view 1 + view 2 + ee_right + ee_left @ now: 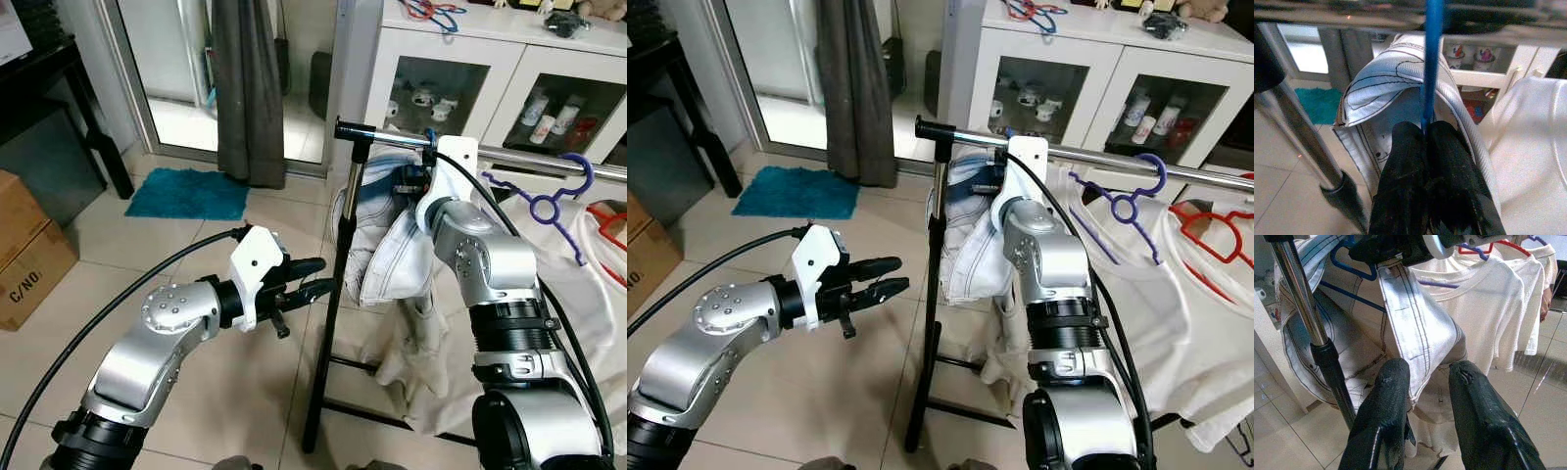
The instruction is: Hang hanger
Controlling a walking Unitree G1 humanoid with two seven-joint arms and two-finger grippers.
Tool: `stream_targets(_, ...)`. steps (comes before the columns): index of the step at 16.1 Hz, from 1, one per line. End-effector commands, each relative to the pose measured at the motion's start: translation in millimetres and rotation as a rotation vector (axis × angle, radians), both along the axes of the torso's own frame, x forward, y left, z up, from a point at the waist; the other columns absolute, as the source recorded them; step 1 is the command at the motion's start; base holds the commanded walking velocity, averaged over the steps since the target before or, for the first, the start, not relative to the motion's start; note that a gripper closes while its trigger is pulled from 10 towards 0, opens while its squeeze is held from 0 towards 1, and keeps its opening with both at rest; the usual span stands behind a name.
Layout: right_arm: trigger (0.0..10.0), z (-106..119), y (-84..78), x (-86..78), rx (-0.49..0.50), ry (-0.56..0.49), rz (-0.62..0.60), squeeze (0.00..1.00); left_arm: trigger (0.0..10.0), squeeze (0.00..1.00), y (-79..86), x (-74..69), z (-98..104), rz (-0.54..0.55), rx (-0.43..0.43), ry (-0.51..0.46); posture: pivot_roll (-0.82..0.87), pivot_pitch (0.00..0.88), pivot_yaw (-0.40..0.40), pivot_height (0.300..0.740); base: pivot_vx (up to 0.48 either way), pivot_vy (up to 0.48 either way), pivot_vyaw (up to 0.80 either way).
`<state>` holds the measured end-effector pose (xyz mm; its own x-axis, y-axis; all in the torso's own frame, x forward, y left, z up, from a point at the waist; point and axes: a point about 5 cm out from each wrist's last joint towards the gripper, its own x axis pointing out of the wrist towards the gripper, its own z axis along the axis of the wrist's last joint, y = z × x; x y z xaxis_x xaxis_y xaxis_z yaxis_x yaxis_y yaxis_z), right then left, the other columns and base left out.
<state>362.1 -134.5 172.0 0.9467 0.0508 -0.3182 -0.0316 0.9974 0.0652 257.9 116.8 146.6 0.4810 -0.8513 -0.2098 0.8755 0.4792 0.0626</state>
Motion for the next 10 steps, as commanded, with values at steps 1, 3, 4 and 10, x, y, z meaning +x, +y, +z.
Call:
stream_targets(1,10.0,-13,0.2,-3.6,-0.003,0.069,0.014,0.00,10.0,0.00,-0.9,-0.8,3,-0.014,0.009,-0.013,0.08,0.000,-0.051,0.740,0.000,0.000,0.00)
stream_targets(3,10.0,-17,-1.7,-14.3,-0.013,0.072,0.035,1.00,10.0,0.00,0.5,-1.6,3,0.000,0.015,-0.014,0.09,0.000,-0.053,0.740,0.000,0.000,0.00)
stream_targets(4,10.0,-16,-3.6,-20.0,0.000,0.055,0.050,1.00,10.0,0.00,1.5,-1.5,2,0.017,0.018,-0.017,0.08,0.000,-0.050,0.740,0.000,0.000,0.00)
stream_targets(10,10.0,24,-20.7,-70.6,0.133,-0.192,0.256,1.00,10.0,0.00,21.4,12.0,2,0.369,-0.097,-0.084,0.06,0.000,-0.034,0.740,0.000,0.000,0.00)
